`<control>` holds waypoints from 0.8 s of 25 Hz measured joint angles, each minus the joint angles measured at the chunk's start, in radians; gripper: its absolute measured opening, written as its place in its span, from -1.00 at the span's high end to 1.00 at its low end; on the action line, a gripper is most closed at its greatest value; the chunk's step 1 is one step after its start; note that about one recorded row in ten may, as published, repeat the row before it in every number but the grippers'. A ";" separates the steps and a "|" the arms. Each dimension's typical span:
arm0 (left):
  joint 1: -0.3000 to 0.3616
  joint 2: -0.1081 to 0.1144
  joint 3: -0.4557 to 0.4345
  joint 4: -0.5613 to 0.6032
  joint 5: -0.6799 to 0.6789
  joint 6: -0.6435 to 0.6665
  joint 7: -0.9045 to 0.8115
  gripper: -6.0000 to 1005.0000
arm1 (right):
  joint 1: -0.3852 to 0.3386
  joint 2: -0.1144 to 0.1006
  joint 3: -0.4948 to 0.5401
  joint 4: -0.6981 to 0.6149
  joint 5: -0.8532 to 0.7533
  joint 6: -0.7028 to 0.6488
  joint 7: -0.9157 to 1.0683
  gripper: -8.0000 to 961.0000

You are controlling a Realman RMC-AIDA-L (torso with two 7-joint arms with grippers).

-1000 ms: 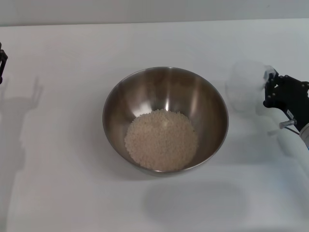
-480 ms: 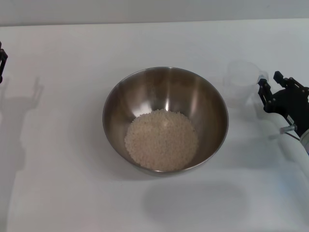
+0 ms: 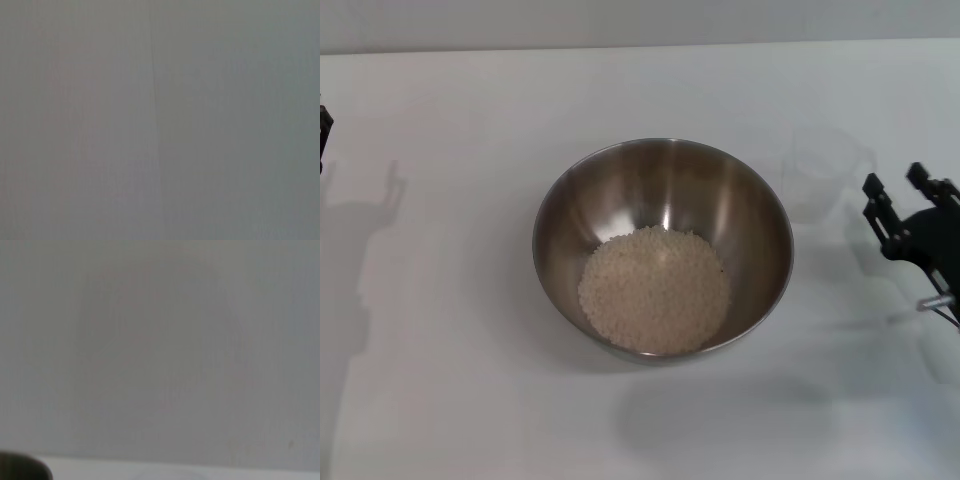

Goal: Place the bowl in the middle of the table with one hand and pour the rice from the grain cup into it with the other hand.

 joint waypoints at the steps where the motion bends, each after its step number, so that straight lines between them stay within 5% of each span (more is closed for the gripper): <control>1: 0.000 0.000 0.000 0.000 0.000 0.000 0.000 -0.58 | 0.000 0.000 0.000 0.000 0.000 0.000 0.000 0.09; 4: 0.005 0.000 0.000 0.002 0.000 0.000 0.000 -0.58 | -0.047 0.000 -0.017 0.006 0.000 -0.072 0.000 0.05; 7: 0.018 0.001 0.008 0.004 0.000 0.000 0.009 -0.58 | -0.089 -0.001 -0.032 0.008 0.002 -0.132 0.002 -0.33; 12: 0.035 0.000 0.012 0.004 0.000 0.002 0.008 -0.58 | -0.156 -0.001 -0.016 0.008 0.012 -0.211 0.010 -0.54; 15: 0.048 -0.001 0.012 0.004 -0.002 0.006 0.005 -0.58 | -0.210 0.001 0.032 0.002 0.013 -0.340 -0.011 -0.57; 20: 0.051 -0.001 0.012 0.004 -0.008 0.007 0.002 -0.58 | -0.185 -0.003 0.163 -0.023 0.014 -0.374 -0.002 -0.61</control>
